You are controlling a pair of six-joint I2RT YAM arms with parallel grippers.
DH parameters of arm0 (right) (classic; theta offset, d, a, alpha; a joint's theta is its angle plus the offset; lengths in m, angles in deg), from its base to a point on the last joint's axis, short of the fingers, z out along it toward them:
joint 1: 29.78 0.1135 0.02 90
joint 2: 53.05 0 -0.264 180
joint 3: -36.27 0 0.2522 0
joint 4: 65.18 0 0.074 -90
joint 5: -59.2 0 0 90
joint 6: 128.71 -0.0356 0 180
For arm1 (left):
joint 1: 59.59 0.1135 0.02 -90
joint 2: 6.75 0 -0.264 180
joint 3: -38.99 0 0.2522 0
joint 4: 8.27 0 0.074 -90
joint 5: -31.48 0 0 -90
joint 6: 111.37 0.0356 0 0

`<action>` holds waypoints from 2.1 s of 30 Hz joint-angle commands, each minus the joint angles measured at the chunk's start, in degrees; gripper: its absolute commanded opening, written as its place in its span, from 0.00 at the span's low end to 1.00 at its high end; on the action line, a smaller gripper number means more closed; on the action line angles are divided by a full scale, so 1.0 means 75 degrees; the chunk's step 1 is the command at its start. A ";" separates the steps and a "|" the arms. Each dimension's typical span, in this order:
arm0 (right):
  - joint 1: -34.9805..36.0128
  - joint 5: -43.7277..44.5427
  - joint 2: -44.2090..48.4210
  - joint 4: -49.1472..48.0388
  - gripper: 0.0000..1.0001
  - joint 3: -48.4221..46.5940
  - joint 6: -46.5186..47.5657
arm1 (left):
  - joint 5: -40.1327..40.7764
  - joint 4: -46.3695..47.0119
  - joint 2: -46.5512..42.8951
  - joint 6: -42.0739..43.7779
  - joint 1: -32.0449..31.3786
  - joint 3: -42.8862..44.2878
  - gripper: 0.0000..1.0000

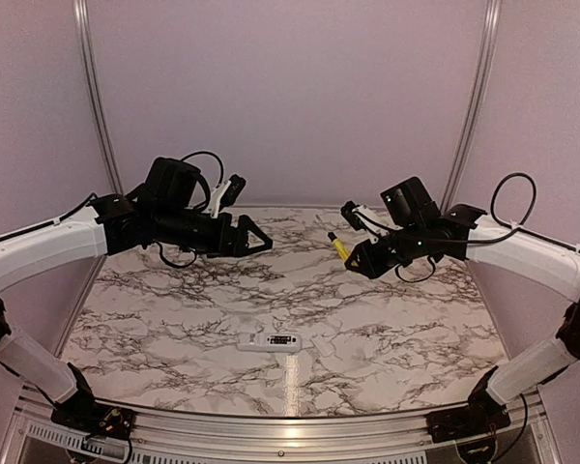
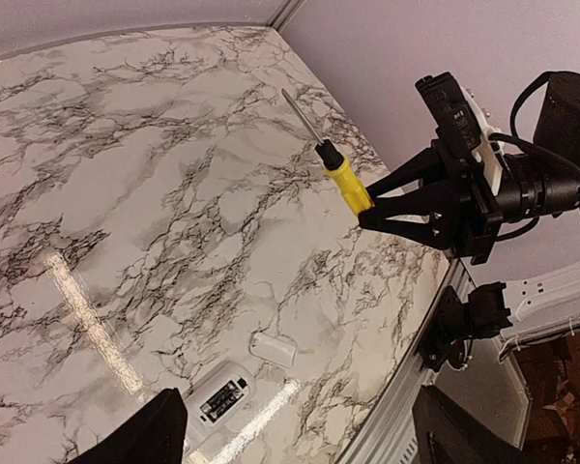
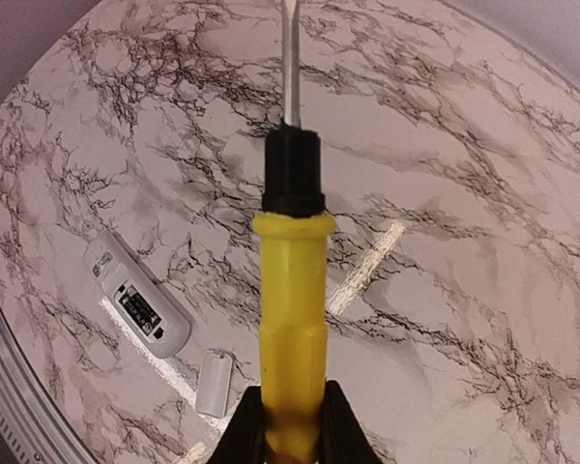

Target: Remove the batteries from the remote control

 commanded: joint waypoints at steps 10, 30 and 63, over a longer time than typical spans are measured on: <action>0.0663 -0.0423 0.0578 0.0146 0.00 -0.0970 0.0346 | -0.1832 0.1113 0.1530 -0.1486 0.0032 0.1278 0.65; 0.1095 -0.0164 0.0624 0.0606 0.00 -0.1274 0.0729 | -0.2507 0.2714 0.2213 -0.3041 0.0039 0.1606 0.52; 0.1095 -0.0327 0.0860 0.0386 0.00 -0.0942 0.0837 | -0.2941 0.3868 0.2761 -0.3966 0.0009 0.1606 0.34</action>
